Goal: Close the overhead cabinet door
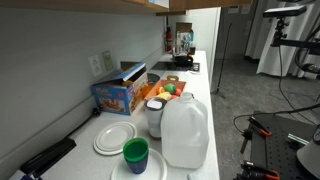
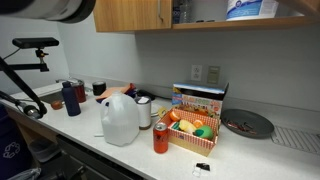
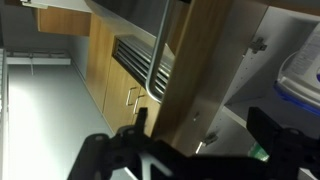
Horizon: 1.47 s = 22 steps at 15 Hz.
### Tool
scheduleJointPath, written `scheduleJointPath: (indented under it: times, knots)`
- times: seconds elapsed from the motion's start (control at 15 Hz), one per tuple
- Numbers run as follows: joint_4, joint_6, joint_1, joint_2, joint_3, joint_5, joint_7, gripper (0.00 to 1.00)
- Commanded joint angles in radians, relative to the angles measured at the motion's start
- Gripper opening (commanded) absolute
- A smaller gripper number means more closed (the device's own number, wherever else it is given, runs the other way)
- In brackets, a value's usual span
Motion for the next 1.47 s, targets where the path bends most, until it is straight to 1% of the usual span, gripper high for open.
scheduleJointPath:
  times: [0.0,0.27,0.47,0.53,0.73,0.87,0.93,1.0,1.07,1.13,1.2,1.27,1.4]
  knots:
    - [0.0,-0.043,0.077,-0.018,-0.043,-0.051,0.059,1.0]
    - [0.003,-0.115,0.202,-0.054,-0.138,-0.156,0.113,1.0]
    - [0.003,-0.175,0.297,-0.105,-0.222,-0.234,0.125,1.0]
    - [0.171,-0.249,0.412,-0.022,-0.368,-0.352,0.167,1.0]
    - [0.215,-0.336,0.549,-0.062,-0.528,-0.583,0.32,1.0]
    - [0.251,-0.365,0.646,-0.081,-0.629,-0.68,0.375,1.0]
    - [0.257,-0.378,0.687,-0.103,-0.672,-0.709,0.376,1.0]
    - [0.311,-0.477,0.725,-0.174,-0.686,-0.766,0.408,1.0]
    - [0.326,-0.514,0.761,-0.203,-0.707,-0.776,0.402,1.0]
    - [0.339,-0.57,0.796,-0.239,-0.717,-0.756,0.372,1.0]
    - [0.354,-0.63,0.832,-0.275,-0.725,-0.708,0.321,1.0]
    - [0.366,-0.683,0.856,-0.3,-0.718,-0.599,0.216,1.0]
    - [0.441,-0.804,0.917,-0.339,-0.731,-0.484,0.107,1.0]
